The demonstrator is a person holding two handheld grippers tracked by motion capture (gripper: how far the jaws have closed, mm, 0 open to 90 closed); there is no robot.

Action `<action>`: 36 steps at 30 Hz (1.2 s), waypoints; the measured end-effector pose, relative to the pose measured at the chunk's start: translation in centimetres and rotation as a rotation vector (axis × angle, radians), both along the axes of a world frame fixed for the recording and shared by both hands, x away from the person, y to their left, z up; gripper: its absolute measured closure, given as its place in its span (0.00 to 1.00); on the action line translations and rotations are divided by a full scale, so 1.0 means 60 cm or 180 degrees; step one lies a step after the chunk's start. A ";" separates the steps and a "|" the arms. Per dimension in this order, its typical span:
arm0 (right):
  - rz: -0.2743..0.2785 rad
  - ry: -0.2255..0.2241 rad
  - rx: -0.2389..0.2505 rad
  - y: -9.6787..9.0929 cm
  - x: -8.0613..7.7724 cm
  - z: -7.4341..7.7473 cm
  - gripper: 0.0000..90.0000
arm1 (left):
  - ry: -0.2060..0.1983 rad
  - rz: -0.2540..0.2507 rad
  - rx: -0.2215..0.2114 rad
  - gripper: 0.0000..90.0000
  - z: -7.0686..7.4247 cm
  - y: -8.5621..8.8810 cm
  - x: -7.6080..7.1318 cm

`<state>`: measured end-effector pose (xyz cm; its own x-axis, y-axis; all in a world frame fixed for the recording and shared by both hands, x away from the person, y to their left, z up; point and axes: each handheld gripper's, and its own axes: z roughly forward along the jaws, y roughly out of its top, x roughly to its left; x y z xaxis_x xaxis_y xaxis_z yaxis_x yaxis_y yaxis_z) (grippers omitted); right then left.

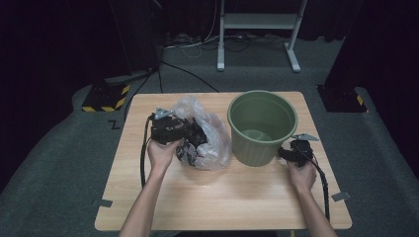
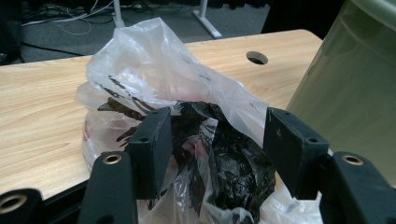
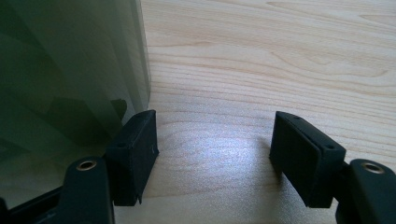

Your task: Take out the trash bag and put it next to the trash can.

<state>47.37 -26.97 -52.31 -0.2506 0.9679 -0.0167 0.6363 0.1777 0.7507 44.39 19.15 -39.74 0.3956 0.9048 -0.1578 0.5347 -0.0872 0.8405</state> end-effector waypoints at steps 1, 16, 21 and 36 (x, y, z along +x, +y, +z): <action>0.0000 0.0000 0.0000 0.000 0.000 0.000 0.35 | -0.0004 0.0000 -0.0003 0.47 0.001 0.001 -0.002; 0.0008 -0.0004 -0.0005 0.000 0.000 0.000 0.35 | -0.0079 0.0030 -0.0009 0.48 -0.008 0.031 -0.050; 0.0004 -0.0001 -0.0001 0.000 0.000 0.000 0.35 | -0.0094 0.0051 -0.0036 0.47 -0.015 0.040 -0.065; 0.0002 -0.0001 -0.0001 0.000 0.000 0.000 0.35 | -0.0053 0.0161 0.0126 0.47 -0.050 0.056 -0.092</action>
<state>47.34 -26.95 -52.31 -0.2512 0.9678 -0.0171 0.6359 0.1783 0.7509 38.89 22.51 -42.73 0.3515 0.9291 -0.1153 0.5252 -0.0937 0.8458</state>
